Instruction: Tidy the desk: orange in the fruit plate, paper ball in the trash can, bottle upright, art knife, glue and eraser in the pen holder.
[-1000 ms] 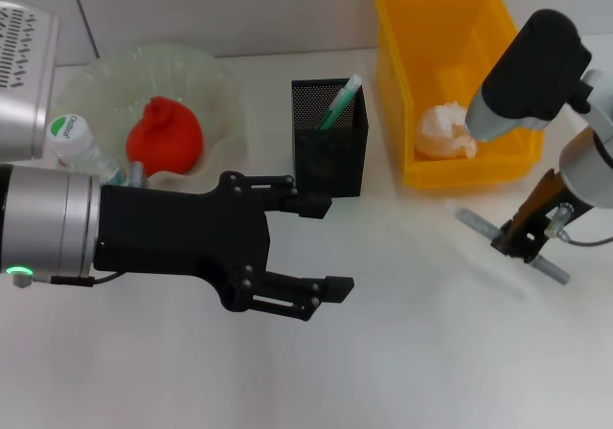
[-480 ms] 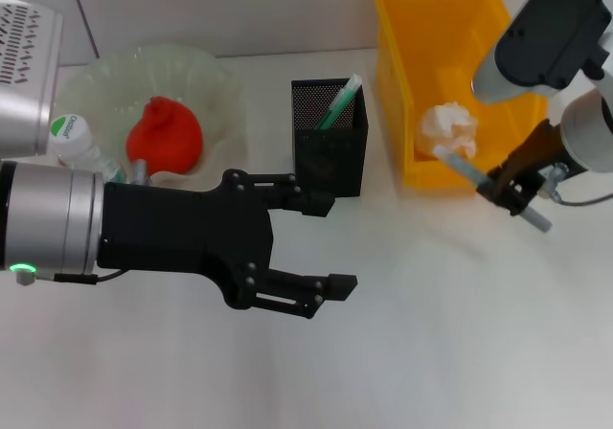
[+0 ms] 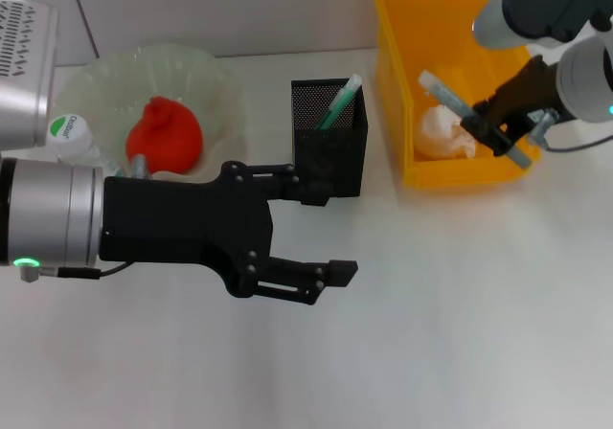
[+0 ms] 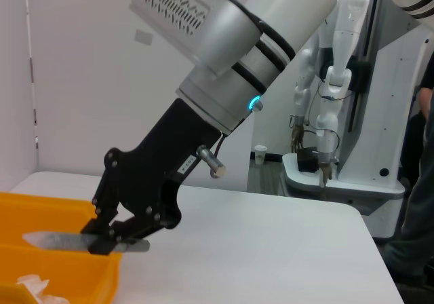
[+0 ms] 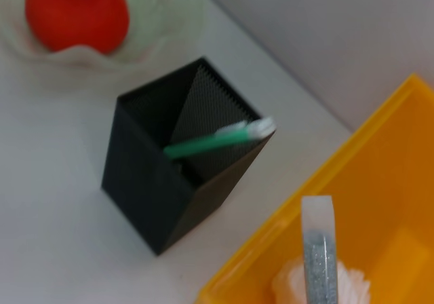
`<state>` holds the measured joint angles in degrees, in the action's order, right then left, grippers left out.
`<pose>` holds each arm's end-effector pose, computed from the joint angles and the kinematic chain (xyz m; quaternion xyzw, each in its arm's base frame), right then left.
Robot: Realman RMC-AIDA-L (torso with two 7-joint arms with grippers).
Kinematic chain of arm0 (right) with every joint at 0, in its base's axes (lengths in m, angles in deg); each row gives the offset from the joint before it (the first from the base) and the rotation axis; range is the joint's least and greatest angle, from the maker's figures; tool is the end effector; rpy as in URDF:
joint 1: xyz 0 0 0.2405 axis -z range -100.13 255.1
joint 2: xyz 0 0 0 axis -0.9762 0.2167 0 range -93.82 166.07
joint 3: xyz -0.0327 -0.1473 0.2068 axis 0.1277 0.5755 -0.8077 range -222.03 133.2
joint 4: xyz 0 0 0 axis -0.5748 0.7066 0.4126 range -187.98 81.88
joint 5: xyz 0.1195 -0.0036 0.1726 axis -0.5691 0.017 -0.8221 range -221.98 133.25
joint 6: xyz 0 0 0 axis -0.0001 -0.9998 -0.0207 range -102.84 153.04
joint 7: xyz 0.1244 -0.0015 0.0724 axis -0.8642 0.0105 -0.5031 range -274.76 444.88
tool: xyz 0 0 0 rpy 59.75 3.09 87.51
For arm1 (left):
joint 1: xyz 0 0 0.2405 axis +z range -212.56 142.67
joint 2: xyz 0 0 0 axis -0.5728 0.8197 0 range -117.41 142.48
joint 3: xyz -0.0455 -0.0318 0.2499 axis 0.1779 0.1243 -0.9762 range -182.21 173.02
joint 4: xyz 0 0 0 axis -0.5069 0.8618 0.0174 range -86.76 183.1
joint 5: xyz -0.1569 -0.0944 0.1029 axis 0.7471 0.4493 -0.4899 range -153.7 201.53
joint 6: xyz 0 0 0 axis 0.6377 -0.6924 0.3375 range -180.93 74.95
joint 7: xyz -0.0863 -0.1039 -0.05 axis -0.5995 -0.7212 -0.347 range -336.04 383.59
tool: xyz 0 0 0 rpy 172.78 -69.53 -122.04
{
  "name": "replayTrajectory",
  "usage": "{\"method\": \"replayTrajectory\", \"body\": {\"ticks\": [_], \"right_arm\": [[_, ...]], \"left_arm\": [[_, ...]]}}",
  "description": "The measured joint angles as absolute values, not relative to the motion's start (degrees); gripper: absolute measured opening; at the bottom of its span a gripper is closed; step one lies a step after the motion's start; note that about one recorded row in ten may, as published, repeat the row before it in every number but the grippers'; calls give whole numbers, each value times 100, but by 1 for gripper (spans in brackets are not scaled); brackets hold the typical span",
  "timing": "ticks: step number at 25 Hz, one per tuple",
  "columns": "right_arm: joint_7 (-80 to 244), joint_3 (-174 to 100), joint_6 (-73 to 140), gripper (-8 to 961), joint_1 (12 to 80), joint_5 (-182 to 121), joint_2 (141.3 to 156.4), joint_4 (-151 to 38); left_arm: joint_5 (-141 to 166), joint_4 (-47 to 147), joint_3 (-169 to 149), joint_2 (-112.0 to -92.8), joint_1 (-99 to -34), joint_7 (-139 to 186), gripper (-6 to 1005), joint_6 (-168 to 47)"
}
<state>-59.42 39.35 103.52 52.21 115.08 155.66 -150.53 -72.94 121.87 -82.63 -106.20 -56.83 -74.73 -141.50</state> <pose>0.1602 0.3608 0.0463 -0.9013 0.1979 -0.1476 0.3561 -0.1426 0.3005 -0.0055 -0.9761 -0.0550 -0.2099 0.0131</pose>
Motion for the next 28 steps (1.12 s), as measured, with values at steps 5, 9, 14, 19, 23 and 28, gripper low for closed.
{"method": "replayTrajectory", "body": {"ticks": [5,9,14,19,23,28], "right_arm": [[-5903,3951,9855,132,5324,11465,15573,-15141],[-5777,3935,9460,132,5437,11171,15573,-15157],[-5282,3885,8865,131,5708,10466,15571,-15243],[-4798,3892,8367,131,5967,9895,15569,-15245],[-4172,3873,8035,131,6269,9076,15565,-15237],[-3141,3841,7791,131,6665,8006,15565,-15206]], "left_arm": [[-7291,12133,-8239,-10617,-5706,-7442,846,-14123],[-7287,12057,-8219,-10605,-5752,-7407,846,-14071],[-7285,11992,-8219,-10608,-5753,-7368,845,-14059],[-7284,11980,-8220,-10611,-5761,-7368,845,-14052],[-7284,11978,-8221,-10612,-5763,-7368,845,-14052],[-7284,11950,-8229,-10612,-5763,-7367,845,-14053]]}}
